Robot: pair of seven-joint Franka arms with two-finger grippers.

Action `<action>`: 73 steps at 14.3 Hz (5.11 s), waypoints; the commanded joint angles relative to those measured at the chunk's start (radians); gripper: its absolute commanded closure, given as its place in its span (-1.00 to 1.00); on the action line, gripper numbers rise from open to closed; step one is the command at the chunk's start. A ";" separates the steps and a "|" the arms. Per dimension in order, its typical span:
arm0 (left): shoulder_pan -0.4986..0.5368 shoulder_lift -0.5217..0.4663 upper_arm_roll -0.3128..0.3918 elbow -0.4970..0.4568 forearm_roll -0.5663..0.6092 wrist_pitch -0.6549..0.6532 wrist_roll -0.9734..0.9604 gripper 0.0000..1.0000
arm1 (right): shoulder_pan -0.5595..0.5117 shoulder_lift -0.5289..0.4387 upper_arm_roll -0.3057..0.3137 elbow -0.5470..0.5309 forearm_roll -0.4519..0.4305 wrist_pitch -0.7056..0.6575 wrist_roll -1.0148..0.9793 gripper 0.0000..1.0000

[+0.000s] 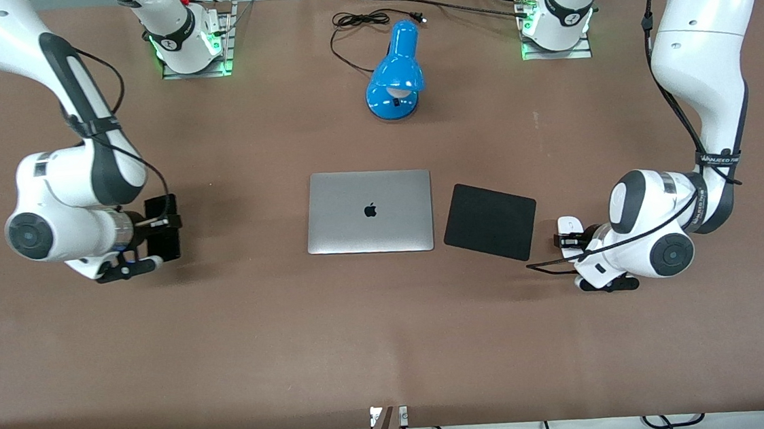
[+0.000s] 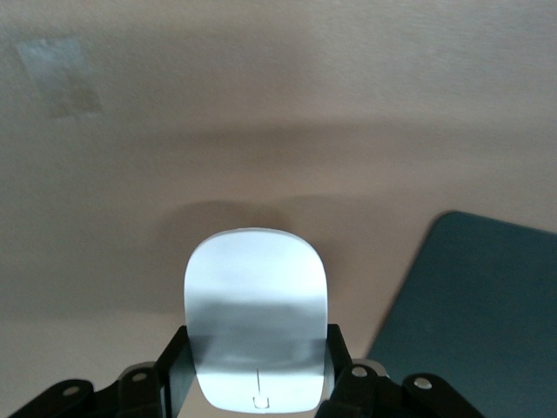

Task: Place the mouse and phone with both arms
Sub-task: 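Carry the phone beside the laptop while the left gripper carries the mouse onto the pad, then lower the phone beside the laptop while the left gripper releases the mouse, then open the right gripper and withdraw it while the left gripper retracts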

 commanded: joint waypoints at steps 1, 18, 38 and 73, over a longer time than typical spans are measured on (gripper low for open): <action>-0.006 -0.028 -0.023 0.003 -0.066 -0.033 -0.001 -0.04 | 0.083 0.049 0.000 0.061 0.014 0.000 0.162 0.64; -0.182 0.055 -0.063 -0.028 -0.069 0.050 -0.160 -0.11 | 0.298 0.212 0.000 0.130 0.101 0.151 0.446 0.64; 0.004 -0.296 -0.014 0.205 -0.059 -0.626 -0.194 -1.00 | 0.361 0.237 0.000 0.130 0.103 0.168 0.504 0.63; 0.097 -0.675 -0.043 -0.168 -0.005 -0.283 -0.145 -1.00 | 0.023 -0.157 -0.135 0.538 0.058 -0.311 0.017 -1.00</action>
